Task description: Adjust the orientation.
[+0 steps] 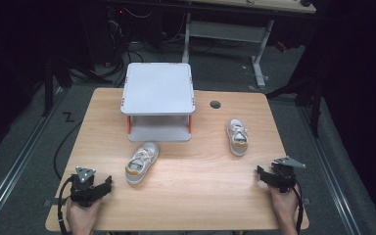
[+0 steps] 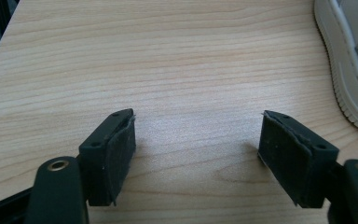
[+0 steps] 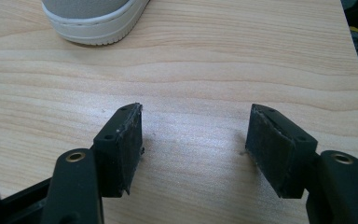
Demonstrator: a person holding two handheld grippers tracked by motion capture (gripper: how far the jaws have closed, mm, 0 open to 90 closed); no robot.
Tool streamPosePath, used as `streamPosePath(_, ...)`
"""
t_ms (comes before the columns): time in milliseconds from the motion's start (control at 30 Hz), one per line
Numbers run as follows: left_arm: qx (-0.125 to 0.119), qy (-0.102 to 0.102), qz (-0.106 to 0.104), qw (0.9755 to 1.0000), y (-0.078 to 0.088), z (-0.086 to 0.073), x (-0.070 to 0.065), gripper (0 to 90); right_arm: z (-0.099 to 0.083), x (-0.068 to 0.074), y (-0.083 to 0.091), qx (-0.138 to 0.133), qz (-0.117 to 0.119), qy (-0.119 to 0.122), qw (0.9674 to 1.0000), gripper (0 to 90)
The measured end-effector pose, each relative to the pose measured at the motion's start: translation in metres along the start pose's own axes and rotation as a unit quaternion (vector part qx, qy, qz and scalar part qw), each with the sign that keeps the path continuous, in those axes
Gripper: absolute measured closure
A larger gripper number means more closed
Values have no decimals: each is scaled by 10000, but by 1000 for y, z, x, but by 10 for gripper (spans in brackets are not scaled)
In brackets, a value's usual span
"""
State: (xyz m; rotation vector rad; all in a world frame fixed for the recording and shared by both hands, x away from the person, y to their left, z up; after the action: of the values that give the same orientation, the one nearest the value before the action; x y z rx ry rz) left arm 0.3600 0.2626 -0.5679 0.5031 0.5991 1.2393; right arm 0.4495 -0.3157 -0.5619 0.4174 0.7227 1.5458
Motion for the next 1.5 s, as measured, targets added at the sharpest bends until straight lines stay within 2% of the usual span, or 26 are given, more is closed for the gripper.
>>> streamPosePath(267, 14, 31, 16, 10000, 3, 0, 1, 378, 0, 0, 0, -8, 6, 11, 10000, 357)
streamPosePath(333, 111, -49, 16, 9999, 4, 0, -2, 385, 0, 0, 0, -7, 5, 11, 10000, 357)
streamPosePath(533, 89, -151, -63, 9998, 9, 6, -9, 397, 0, 0, 0, -4, 6, 8, 10000, 356)
streamPosePath(633, -33, -199, -171, 9997, 16, 18, -16, 407, 0, 0, 0, -6, 3, 8, 10000, 356)
streamPosePath(800, -84, -180, -340, 9992, 20, 30, -22, 456, 0, 0, 0, -7, 4, 8, 10000, 356)
streamPosePath(900, -215, -132, -539, 9982, 23, 44, -29, 470, 0, 0, 0, -7, 4, 9, 10000, 356)
streamPosePath(1067, -268, -146, -735, 9968, 24, 59, -37, 476, 0, 0, 0, -8, 4, 9, 10000, 356)
streamPosePath(1133, -269, -208, -852, 9958, 22, 68, -45, 474, 0, 0, 0, -7, 4, 9, 10000, 356)
streamPosePath(1333, -104, -473, -1077, 9930, 10, 81, -64, 478, 0, 0, 0, -7, 4, 9, 10000, 356)
streamPosePath(1500, 120, -651, -1124, 9915, -5, 82, -75, 470, 0, 0, 0, -7, 4, 9, 10000, 356)
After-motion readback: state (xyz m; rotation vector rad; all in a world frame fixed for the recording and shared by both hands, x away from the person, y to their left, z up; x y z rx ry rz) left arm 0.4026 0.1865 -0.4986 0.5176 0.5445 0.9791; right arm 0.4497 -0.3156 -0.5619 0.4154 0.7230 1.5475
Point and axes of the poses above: each handheld gripper's, and its own axes: y roughly backward along the jaws, z roughly out of its top, x roughly to its left, the point moved 9 cm from there along -y, roughly forward along the jaws, and after that the axes turned 12 degrees about -z, right-handed, at the moved point
